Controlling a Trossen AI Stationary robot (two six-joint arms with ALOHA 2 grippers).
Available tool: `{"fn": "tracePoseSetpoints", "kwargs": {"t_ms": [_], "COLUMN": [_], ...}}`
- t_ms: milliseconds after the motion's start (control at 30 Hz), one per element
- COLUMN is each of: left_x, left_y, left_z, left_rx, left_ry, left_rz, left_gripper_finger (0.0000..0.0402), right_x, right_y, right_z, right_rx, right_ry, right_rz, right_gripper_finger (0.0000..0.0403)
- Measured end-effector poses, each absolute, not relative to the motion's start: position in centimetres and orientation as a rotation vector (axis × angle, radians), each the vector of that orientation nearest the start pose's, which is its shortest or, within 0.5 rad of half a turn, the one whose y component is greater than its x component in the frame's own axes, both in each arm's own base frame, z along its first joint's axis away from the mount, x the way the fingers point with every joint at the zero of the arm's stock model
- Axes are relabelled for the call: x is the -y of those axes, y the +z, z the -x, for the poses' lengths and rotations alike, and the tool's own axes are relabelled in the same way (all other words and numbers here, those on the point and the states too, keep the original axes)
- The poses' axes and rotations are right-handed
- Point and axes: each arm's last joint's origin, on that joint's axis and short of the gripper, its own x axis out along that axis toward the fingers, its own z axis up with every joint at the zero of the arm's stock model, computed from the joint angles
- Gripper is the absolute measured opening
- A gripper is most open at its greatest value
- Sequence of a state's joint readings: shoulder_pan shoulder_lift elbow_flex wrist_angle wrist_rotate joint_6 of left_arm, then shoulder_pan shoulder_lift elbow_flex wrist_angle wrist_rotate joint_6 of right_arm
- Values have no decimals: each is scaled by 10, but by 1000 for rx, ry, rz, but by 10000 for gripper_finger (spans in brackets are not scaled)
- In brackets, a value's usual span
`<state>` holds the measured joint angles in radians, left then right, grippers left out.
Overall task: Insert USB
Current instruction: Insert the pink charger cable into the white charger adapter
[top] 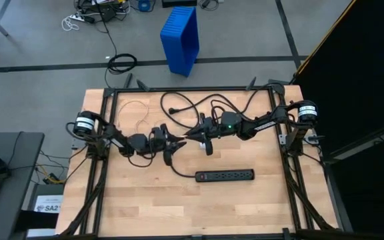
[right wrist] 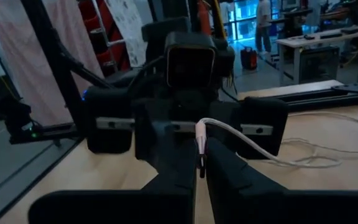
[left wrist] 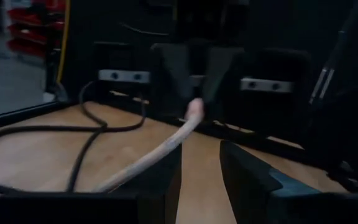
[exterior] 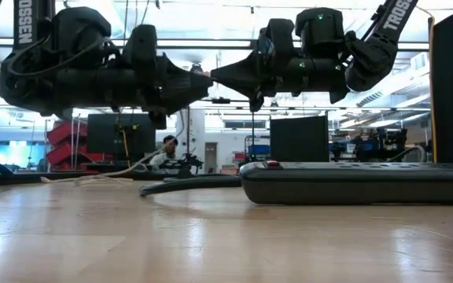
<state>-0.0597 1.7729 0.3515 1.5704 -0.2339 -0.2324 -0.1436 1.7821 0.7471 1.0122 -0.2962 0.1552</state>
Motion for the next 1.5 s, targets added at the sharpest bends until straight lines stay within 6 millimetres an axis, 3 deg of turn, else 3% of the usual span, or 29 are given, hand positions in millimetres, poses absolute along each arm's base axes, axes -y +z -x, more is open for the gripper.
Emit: {"fn": "tracePoseSetpoints", "kwargs": {"t_ms": [333,467,633,900,1300,1500], "left_x": [9,9,8,8,8,8], "left_y": [143,143,144,160,153,154], "left_z": [-263,-263,-263,-259,-261,-261], "left_rx": [168,168,169,233,160,167], "left_ry": [169,171,174,173,179,179], "left_rz": [239,235,235,188,185,172], "left_gripper_finger": [189,207,209,209,207,167], "right_x": [40,39,39,39,38,38], "right_y": [178,177,176,175,175,175], "right_z": [-345,-345,-345,-345,-345,-345], "right_rx": [-54,-58,-69,-77,-78,-78], "right_ry": [170,177,184,193,194,194], "right_rz": [-153,-147,-148,-144,-142,-142], "right_gripper_finger": [0,0,0,0,0,0]}}
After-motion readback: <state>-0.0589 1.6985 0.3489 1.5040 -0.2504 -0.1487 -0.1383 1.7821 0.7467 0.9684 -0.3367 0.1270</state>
